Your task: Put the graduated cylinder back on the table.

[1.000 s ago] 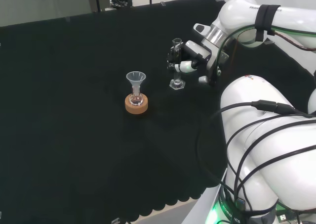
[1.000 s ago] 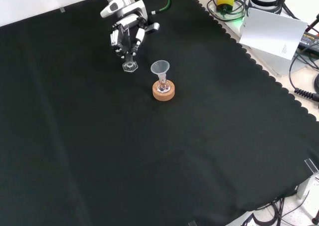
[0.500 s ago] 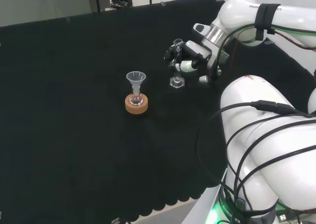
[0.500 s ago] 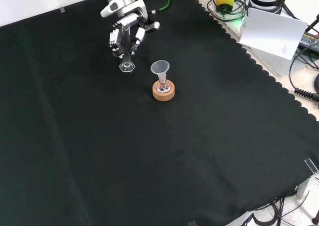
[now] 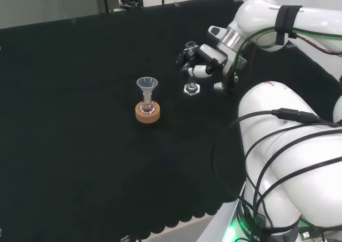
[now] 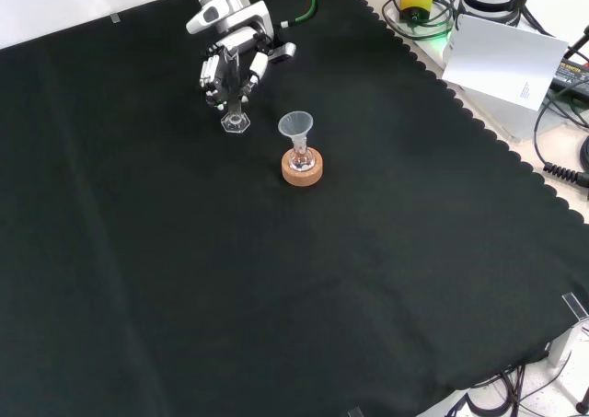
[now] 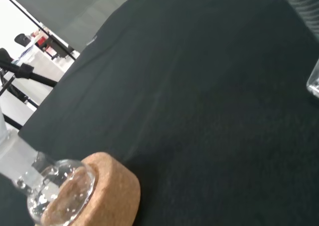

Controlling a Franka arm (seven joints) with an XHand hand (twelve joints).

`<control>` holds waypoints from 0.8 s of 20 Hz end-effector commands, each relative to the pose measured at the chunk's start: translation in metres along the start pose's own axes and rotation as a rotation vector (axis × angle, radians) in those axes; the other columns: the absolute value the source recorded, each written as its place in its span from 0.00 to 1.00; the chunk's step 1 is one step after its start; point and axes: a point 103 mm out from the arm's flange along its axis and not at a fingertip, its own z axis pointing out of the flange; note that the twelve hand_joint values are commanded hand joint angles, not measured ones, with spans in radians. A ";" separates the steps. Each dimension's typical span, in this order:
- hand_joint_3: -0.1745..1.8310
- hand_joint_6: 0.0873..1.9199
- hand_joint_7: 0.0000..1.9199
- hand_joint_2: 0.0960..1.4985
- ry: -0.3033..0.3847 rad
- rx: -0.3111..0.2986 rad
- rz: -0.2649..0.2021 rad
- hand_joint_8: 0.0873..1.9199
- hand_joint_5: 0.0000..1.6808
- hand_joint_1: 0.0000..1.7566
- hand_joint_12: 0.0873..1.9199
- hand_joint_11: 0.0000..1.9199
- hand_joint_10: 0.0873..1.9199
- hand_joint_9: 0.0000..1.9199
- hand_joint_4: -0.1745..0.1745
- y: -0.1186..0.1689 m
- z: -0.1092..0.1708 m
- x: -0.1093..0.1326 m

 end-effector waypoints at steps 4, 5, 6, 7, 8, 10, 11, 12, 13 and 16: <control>0.00 0.33 0.33 0.68 0.003 -0.023 -0.005 0.28 0.37 0.58 0.61 0.31 0.03 0.51 0.39 -0.003 -0.019 0.002; 0.00 0.33 0.32 0.68 0.001 -0.022 -0.003 0.28 0.36 0.57 0.62 0.30 0.04 0.50 0.38 -0.003 -0.020 0.002; 0.00 0.33 0.32 0.67 0.002 -0.018 -0.001 0.28 0.35 0.57 0.62 0.30 0.04 0.50 0.37 -0.003 -0.021 0.003; 0.00 0.32 0.31 0.66 0.002 -0.017 0.003 0.28 0.33 0.56 0.63 0.29 0.04 0.49 0.36 -0.004 -0.022 0.002; 0.00 0.31 0.31 0.66 0.002 -0.016 0.005 0.28 0.32 0.56 0.63 0.28 0.04 0.49 0.35 -0.004 -0.023 0.003; 0.00 0.28 0.28 0.64 -0.004 -0.016 0.012 0.29 0.28 0.54 0.64 0.26 0.05 0.46 0.32 -0.005 -0.025 0.004; 0.00 0.26 0.26 0.63 -0.003 -0.016 0.017 0.29 0.26 0.53 0.65 0.24 0.06 0.45 0.31 -0.005 -0.026 0.004; 0.00 0.24 0.24 0.63 -0.004 -0.015 0.023 0.30 0.25 0.52 0.65 0.23 0.08 0.43 0.30 -0.006 -0.027 0.004; 0.00 0.21 0.21 0.62 -0.006 -0.012 0.029 0.31 0.24 0.51 0.66 0.21 0.11 0.39 0.29 -0.006 -0.028 0.005; 0.00 0.10 0.11 0.60 -0.005 -0.001 0.050 0.33 0.20 0.48 0.68 0.13 0.24 0.25 0.26 -0.006 -0.033 0.009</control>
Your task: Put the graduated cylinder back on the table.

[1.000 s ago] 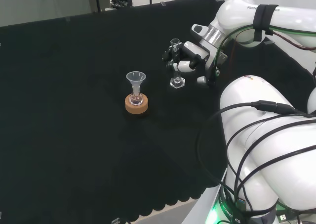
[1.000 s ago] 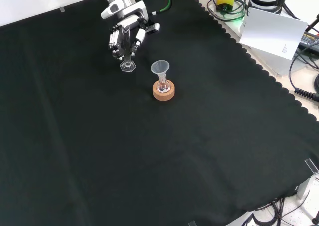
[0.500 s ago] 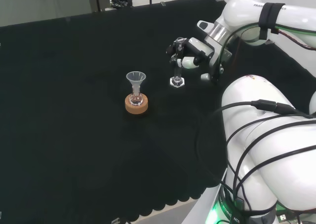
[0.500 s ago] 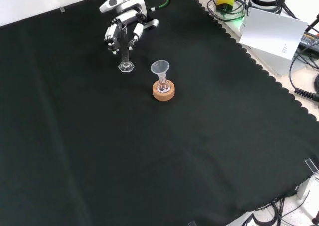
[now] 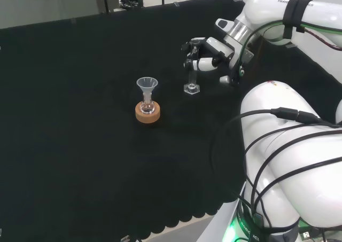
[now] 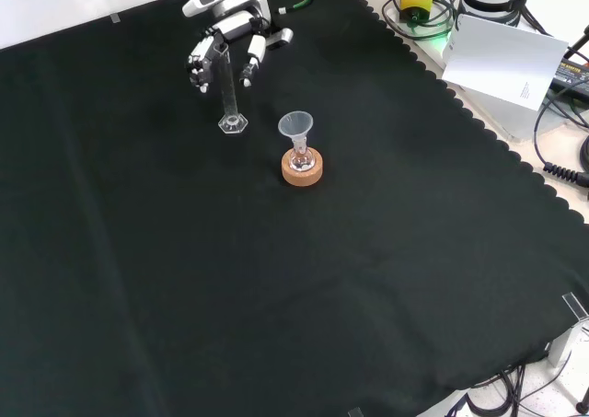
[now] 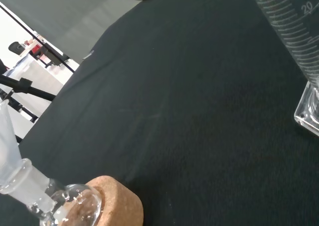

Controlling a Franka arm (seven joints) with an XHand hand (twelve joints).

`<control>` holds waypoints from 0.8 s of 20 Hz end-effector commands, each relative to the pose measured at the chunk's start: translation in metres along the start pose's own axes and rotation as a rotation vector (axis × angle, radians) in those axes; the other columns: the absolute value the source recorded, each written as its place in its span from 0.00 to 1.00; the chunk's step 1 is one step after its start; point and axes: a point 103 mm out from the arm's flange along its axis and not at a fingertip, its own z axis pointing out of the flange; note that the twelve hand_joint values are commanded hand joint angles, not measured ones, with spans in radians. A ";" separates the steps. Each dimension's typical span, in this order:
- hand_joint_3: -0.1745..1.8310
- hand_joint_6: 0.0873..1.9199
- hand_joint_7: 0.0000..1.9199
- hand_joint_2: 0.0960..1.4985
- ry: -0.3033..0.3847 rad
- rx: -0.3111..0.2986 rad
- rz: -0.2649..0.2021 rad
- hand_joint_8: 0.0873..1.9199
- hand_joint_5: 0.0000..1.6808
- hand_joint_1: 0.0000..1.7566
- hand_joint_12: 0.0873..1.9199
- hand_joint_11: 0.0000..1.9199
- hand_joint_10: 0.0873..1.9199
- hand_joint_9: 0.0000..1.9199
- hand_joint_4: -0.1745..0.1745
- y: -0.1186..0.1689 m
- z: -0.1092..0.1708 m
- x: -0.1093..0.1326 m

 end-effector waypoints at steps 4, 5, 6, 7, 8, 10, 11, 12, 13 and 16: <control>0.00 0.02 0.05 0.59 0.004 0.010 0.051 0.34 0.18 0.45 0.71 0.07 0.33 0.16 0.25 -0.002 -0.015 0.005; 0.00 0.02 0.05 0.59 0.004 0.008 0.059 0.34 0.17 0.45 0.71 0.07 0.34 0.16 0.25 -0.002 -0.016 0.005; 0.00 0.01 0.04 0.59 0.004 0.004 0.066 0.33 0.17 0.45 0.71 0.06 0.34 0.16 0.24 -0.002 -0.019 0.004; 0.00 0.01 0.04 0.59 0.006 0.002 0.074 0.33 0.17 0.45 0.71 0.06 0.34 0.15 0.24 -0.003 -0.020 0.004; 0.00 0.01 0.04 0.59 0.008 0.003 0.082 0.33 0.16 0.45 0.71 0.06 0.34 0.15 0.24 -0.003 -0.023 0.003; 0.00 0.00 0.03 0.59 0.006 -0.008 0.091 0.33 0.15 0.45 0.72 0.05 0.35 0.14 0.24 -0.004 -0.027 0.002; 0.00 0.00 0.02 0.59 0.007 -0.014 0.100 0.33 0.14 0.45 0.72 0.05 0.35 0.13 0.24 -0.005 -0.030 0.002; 0.00 0.00 0.01 0.59 0.022 -0.011 0.109 0.33 0.14 0.45 0.72 0.05 0.36 0.12 0.23 -0.005 -0.033 0.002; 0.00 0.00 0.00 0.59 0.029 -0.014 0.114 0.31 0.13 0.45 0.72 0.04 0.36 0.11 0.23 -0.005 -0.036 0.002; 0.00 0.00 0.00 0.58 0.013 -0.047 0.112 0.24 0.10 0.44 0.73 0.02 0.37 0.07 0.23 -0.007 -0.049 0.006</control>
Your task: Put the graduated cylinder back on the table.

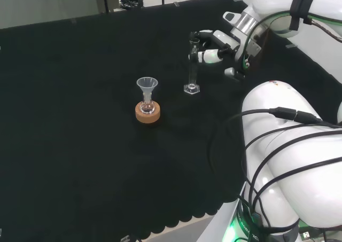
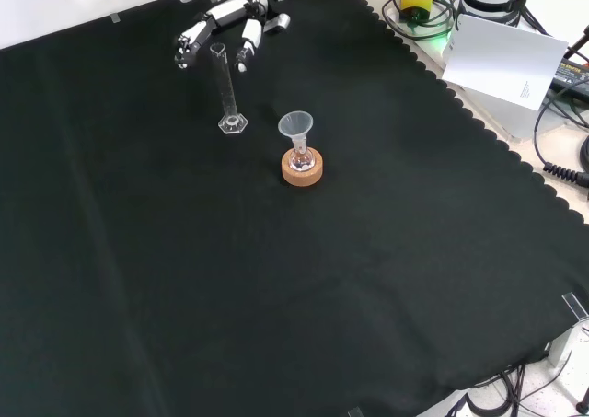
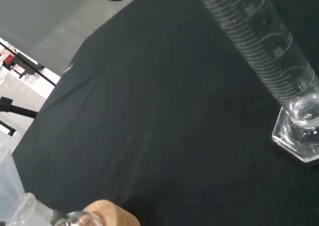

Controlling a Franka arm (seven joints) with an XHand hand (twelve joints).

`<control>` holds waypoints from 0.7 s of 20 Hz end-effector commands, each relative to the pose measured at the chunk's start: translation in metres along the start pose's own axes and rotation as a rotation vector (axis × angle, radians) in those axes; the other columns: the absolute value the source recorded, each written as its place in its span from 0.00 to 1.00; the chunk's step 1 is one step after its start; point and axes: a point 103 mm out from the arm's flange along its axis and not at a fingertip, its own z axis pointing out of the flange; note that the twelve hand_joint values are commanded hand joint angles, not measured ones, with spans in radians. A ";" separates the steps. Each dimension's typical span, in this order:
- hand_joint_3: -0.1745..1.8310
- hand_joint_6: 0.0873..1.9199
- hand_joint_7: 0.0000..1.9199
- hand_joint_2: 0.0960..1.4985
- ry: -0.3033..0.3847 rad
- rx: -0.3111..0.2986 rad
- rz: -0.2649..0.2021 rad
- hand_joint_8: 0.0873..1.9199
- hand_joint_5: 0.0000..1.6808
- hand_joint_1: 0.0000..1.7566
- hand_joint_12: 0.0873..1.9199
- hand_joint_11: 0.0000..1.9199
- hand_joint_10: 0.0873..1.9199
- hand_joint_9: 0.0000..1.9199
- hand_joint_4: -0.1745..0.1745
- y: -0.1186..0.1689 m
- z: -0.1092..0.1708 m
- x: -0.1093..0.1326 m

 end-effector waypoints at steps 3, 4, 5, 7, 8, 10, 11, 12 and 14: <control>0.00 0.00 0.00 0.58 -0.031 -0.055 0.023 0.21 0.09 0.44 0.73 0.00 0.38 0.05 0.23 -0.010 -0.035 0.010; 0.00 0.00 0.00 0.58 -0.041 -0.062 0.024 0.21 0.09 0.44 0.73 0.00 0.38 0.05 0.23 -0.014 -0.040 0.013; 0.00 0.00 0.00 0.58 -0.052 -0.066 0.025 0.21 0.09 0.44 0.73 0.00 0.38 0.05 0.23 -0.019 -0.045 0.015; 0.00 0.00 0.00 0.58 -0.097 -0.071 0.026 0.21 0.09 0.43 0.73 0.00 0.38 0.05 0.23 -0.031 -0.057 0.024; 0.00 0.00 0.00 0.58 -0.127 -0.073 0.026 0.21 0.09 0.43 0.73 0.00 0.39 0.05 0.23 -0.038 -0.064 0.030; 0.00 0.00 0.00 0.58 -0.170 -0.081 0.032 0.23 0.09 0.43 0.74 0.00 0.39 0.06 0.23 -0.053 -0.076 0.042; 0.00 0.00 0.00 0.58 -0.185 -0.089 0.035 0.24 0.09 0.43 0.74 0.00 0.39 0.06 0.24 -0.061 -0.082 0.048; 0.00 0.00 0.00 0.58 -0.197 -0.093 0.038 0.25 0.09 0.43 0.74 0.00 0.39 0.06 0.24 -0.068 -0.086 0.055; 0.00 0.00 0.00 0.58 -0.227 -0.099 0.041 0.26 0.09 0.43 0.74 0.00 0.39 0.07 0.24 -0.082 -0.095 0.070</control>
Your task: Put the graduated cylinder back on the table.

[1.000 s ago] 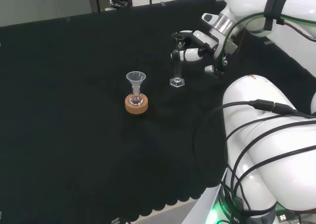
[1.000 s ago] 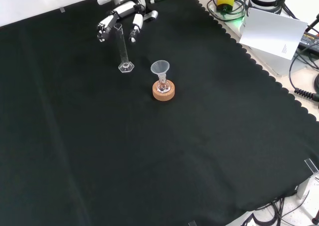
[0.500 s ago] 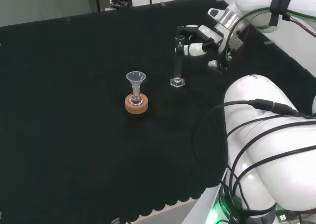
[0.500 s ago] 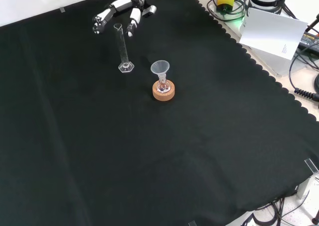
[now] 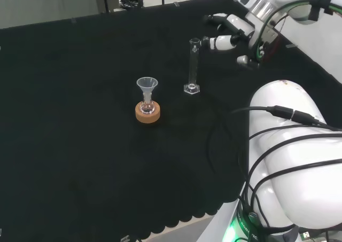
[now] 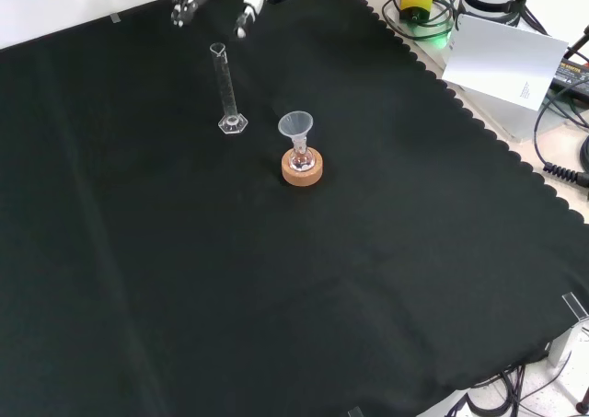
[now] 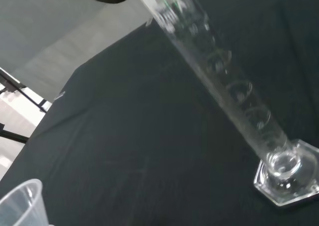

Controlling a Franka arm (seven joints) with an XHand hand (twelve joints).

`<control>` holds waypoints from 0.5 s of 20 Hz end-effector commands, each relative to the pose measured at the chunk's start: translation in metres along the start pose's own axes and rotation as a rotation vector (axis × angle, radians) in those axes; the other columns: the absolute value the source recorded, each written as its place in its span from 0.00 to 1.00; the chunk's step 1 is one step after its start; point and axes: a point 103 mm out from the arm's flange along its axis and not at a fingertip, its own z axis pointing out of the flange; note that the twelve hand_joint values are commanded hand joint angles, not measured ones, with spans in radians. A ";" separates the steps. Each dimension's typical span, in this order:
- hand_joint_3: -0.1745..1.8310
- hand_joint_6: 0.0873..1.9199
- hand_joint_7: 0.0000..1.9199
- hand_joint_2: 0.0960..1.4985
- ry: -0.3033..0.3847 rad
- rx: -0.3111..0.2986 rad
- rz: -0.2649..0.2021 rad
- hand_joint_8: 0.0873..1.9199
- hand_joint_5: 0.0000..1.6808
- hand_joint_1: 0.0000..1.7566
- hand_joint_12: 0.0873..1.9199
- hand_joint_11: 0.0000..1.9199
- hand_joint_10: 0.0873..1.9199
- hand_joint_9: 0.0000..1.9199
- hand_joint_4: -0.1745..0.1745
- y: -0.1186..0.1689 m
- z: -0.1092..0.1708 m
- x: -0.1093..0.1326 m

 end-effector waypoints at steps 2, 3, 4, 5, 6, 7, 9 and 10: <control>0.00 0.00 0.00 0.58 -0.174 -0.016 0.015 0.28 0.09 0.43 0.74 0.00 0.39 0.08 0.24 -0.062 -0.051 0.055; 0.00 0.00 0.00 0.58 -0.193 -0.006 0.018 0.28 0.09 0.43 0.74 0.00 0.39 0.08 0.24 -0.068 -0.053 0.062; 0.00 0.00 0.00 0.58 -0.212 0.006 0.023 0.29 0.09 0.43 0.74 0.00 0.39 0.08 0.24 -0.072 -0.055 0.068; 0.00 0.00 0.00 0.58 -0.238 0.024 0.029 0.29 0.10 0.43 0.74 0.00 0.39 0.08 0.24 -0.076 -0.056 0.075; 0.00 0.00 0.00 0.58 -0.259 0.032 0.033 0.30 0.10 0.43 0.74 0.01 0.39 0.09 0.24 -0.080 -0.057 0.082; 0.00 0.00 0.00 0.58 -0.273 0.031 0.034 0.30 0.10 0.43 0.74 0.02 0.39 0.09 0.24 -0.083 -0.059 0.088; 0.00 0.00 0.00 0.58 -0.316 0.026 0.034 0.31 0.10 0.43 0.74 0.02 0.39 0.10 0.24 -0.088 -0.061 0.102; 0.00 0.00 0.00 0.58 -0.332 0.026 0.033 0.31 0.10 0.43 0.74 0.03 0.39 0.10 0.24 -0.090 -0.062 0.108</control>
